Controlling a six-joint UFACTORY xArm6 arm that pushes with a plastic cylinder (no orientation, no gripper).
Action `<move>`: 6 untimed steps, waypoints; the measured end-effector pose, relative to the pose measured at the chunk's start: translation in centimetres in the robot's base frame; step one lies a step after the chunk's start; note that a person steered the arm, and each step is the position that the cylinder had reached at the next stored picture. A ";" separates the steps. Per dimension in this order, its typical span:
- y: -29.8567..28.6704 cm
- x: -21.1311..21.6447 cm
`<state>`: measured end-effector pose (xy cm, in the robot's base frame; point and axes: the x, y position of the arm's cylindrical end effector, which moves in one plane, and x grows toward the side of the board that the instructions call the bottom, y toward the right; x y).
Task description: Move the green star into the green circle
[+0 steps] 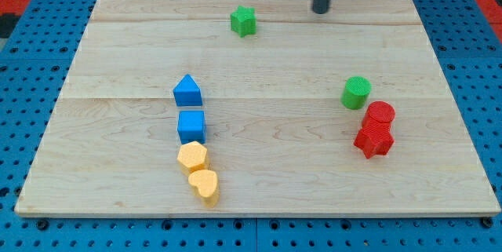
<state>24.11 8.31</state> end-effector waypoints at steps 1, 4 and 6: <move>-6.8 0.0; -11.9 3.4; -4.0 9.2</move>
<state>33.34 4.33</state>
